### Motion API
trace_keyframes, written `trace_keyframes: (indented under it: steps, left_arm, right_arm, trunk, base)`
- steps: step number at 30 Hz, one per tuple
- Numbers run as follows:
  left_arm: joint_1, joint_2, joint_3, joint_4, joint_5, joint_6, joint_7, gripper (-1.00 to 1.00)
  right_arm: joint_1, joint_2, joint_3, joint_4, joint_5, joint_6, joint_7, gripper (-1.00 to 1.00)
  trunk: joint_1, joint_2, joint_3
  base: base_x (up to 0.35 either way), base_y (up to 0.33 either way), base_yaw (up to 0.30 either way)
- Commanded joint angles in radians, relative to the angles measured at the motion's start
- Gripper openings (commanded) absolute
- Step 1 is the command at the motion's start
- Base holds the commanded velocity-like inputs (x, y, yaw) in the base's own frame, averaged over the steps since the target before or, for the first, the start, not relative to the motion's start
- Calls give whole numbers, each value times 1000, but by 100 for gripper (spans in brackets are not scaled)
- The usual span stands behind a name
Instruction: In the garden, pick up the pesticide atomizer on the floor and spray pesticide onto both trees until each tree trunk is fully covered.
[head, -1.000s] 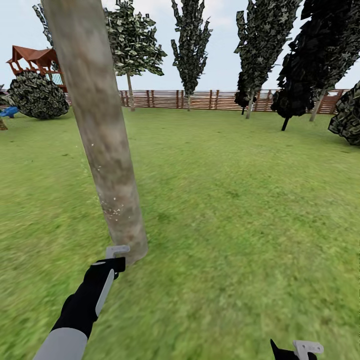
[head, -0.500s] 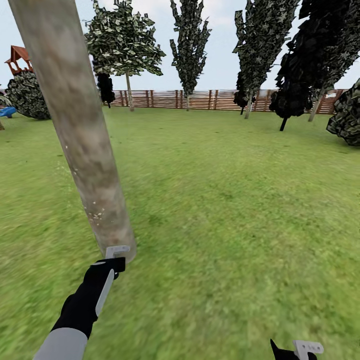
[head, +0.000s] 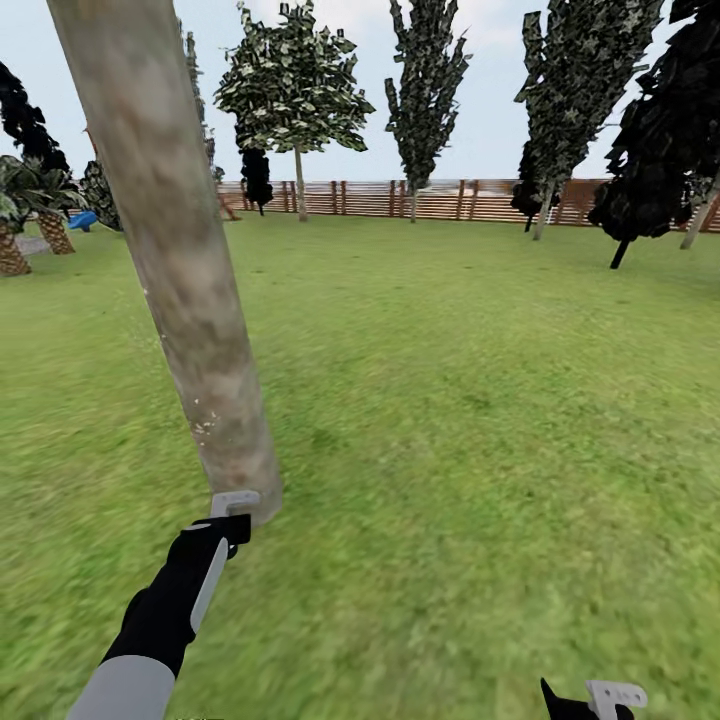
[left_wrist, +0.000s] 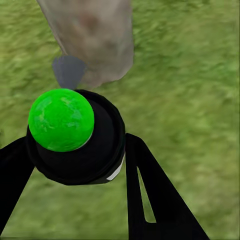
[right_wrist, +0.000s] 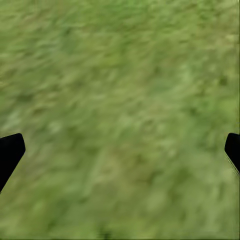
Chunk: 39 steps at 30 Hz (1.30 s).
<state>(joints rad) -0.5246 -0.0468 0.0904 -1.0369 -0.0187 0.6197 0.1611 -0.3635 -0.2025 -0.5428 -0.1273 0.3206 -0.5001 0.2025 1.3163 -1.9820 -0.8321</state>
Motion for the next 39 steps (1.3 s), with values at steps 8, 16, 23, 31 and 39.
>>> trace_keyframes:
  steps: [8,16,23,31,39]
  left_arm:
    - [0,1,0,0,0,0,0,-100]
    - [0,2,4,-8,-1,-2,0,-100]
    - [-48,-31,-6,-16,-3,6,-3,-100]
    - [-151,-17,-30,-19,-9,21,-13,-100]
    - [-178,41,-21,-26,-1,37,-15,-100]
  right_arm:
    - [0,0,0,0,0,0,0,100]
    - [0,0,0,0,0,0,0,100]
    - [0,0,0,0,0,0,0,100]
    - [0,0,0,-2,0,0,-1,100]
    - [0,0,0,-1,0,0,-1,100]
  trunk:
    - [0,0,0]
    - [0,0,0]
    - [0,0,0]
    - [0,0,0]
    - [0,0,0]
  base:
    - [112,-235,278]
    - [83,-93,274]
    - [1,0,37]
    - [0,0,0]
    - [0,0,0]
